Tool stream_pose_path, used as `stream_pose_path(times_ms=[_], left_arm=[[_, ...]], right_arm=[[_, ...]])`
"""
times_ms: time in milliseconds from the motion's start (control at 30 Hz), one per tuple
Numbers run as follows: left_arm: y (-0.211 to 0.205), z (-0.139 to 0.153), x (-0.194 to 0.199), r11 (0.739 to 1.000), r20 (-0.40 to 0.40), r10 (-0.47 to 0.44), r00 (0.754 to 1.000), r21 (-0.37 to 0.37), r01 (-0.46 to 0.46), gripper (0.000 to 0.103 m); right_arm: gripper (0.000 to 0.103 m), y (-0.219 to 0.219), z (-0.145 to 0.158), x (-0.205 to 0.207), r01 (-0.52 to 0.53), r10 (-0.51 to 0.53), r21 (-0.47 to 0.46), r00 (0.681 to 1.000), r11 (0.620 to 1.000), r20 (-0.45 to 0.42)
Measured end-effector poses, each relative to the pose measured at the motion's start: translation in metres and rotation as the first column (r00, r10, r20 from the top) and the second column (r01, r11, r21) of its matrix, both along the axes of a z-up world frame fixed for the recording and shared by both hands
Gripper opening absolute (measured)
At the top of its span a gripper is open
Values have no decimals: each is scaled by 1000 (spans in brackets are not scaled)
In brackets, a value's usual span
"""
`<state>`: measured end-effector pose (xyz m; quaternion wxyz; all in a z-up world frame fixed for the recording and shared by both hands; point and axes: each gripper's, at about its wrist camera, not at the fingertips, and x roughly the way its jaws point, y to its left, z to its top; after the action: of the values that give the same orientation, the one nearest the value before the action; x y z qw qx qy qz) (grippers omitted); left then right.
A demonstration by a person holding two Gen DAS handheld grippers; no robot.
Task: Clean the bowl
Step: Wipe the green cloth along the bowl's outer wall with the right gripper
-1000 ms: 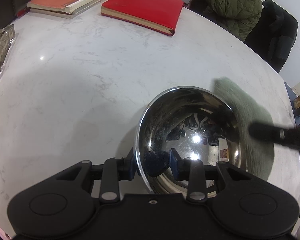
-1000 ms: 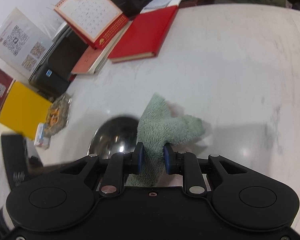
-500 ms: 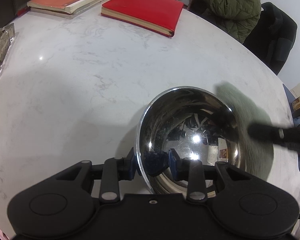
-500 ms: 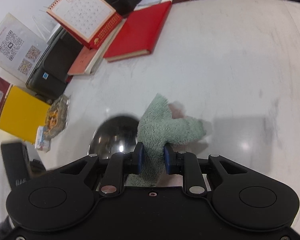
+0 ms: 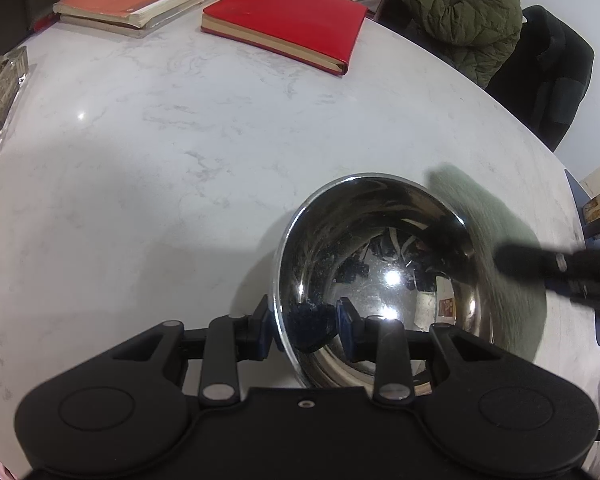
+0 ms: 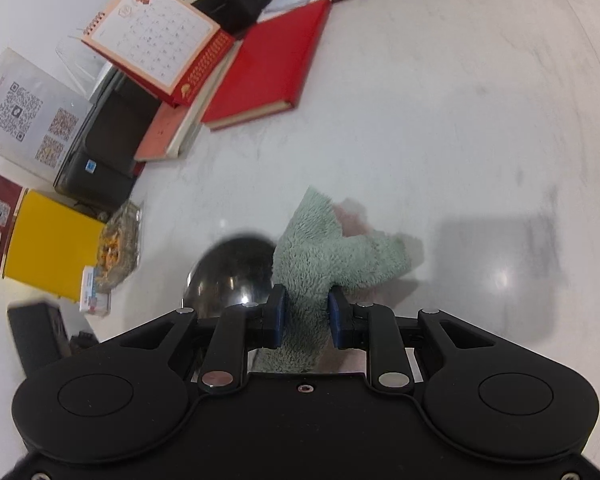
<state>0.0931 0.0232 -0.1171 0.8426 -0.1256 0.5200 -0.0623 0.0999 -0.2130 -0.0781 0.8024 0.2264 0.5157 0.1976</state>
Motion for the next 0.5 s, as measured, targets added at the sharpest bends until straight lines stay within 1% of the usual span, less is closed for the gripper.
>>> stream_pose_path(times_ms=[67, 267, 333, 500], left_arm=[[0, -1, 0, 1000, 0, 2, 1000, 0, -2, 30], [-1, -1, 1, 1000, 0, 2, 1000, -1, -2, 30], [-2, 0, 0, 1000, 0, -2, 1000, 2, 2, 30], [-2, -1, 0, 1000, 0, -5, 1000, 5, 5, 30]], right_arm=[[21, 0, -1, 4, 3, -3, 11, 1000, 1000, -3], [22, -13, -8, -22, 11, -8, 51, 998, 999, -67], [22, -12, -8, -18, 11, -7, 50, 998, 999, -63], [22, -4, -9, 9, 8, -6, 51, 1000, 999, -30]])
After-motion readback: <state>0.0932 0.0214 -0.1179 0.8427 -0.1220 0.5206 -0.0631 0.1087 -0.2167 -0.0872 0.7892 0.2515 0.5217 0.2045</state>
